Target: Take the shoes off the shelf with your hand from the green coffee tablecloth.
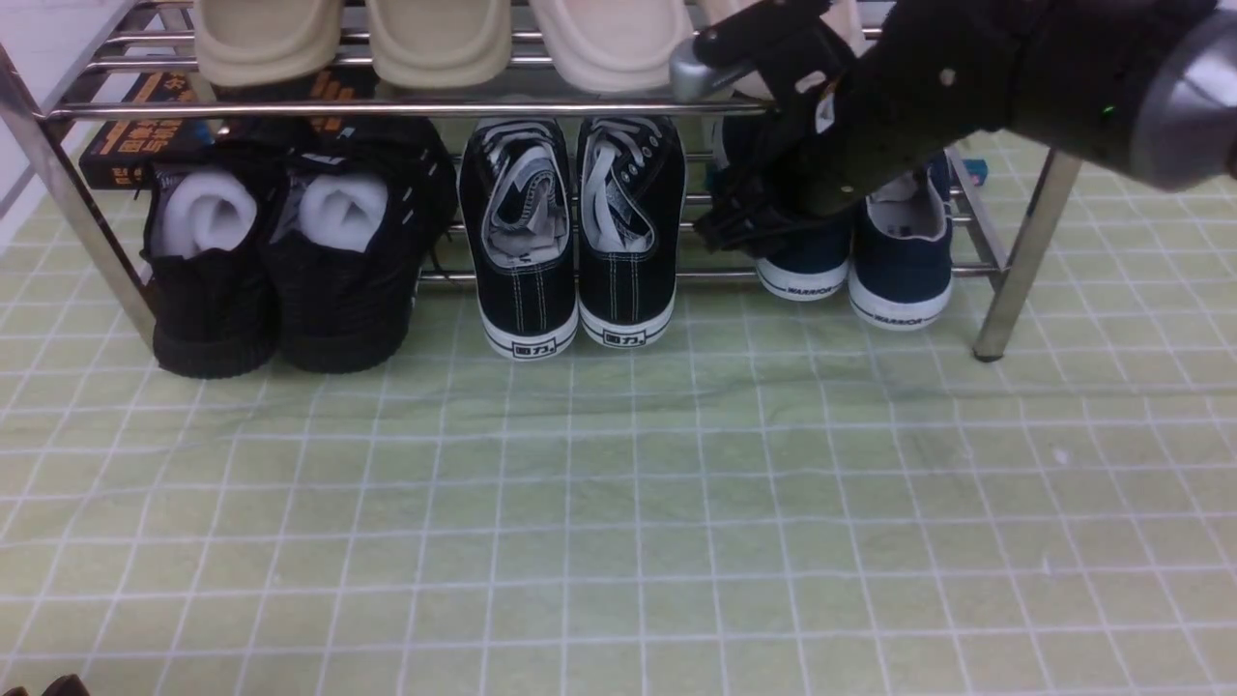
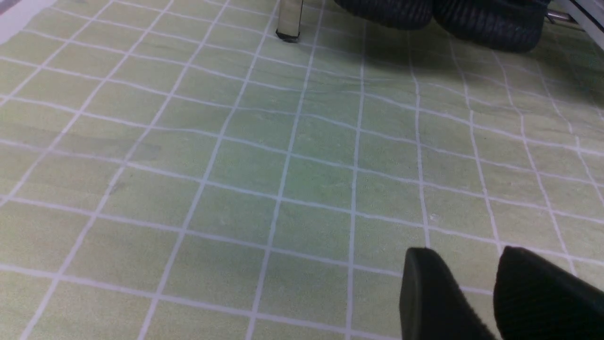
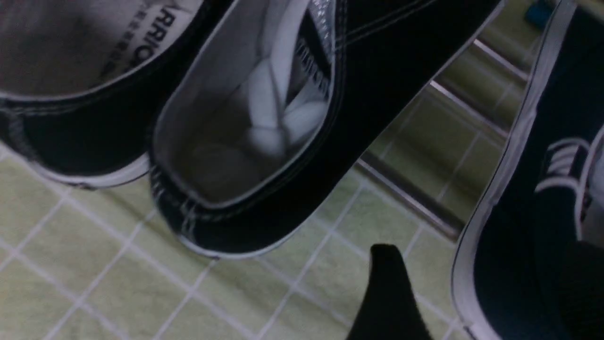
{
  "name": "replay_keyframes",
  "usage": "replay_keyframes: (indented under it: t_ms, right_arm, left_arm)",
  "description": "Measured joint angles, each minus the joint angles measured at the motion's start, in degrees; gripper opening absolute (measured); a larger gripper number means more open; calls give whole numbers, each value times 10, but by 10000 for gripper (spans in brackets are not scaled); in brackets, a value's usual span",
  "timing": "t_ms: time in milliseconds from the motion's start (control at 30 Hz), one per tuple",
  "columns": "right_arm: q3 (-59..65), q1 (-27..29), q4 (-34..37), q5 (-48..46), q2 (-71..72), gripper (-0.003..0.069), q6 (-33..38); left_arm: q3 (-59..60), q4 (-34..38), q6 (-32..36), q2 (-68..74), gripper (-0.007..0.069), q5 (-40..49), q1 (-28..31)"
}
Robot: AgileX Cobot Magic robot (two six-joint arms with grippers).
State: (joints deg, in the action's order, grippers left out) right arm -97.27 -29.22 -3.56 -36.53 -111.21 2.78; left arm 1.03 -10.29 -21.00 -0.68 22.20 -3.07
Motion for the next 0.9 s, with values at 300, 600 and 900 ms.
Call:
replay_keyframes:
  t_ms: [300, 600, 900]
  right_arm:
    - [-1, 0, -118, 59, -25, 475, -164]
    - [-1, 0, -267, 59, -54, 475, -381]
    - [-2, 0, -312, 76, -71, 474, -417]
  left_arm:
    - [0, 0, 0, 0, 240, 0, 0]
    - [0, 0, 0, 0, 240, 0, 0]
    - [0, -1, 0, 0, 240, 0, 0]
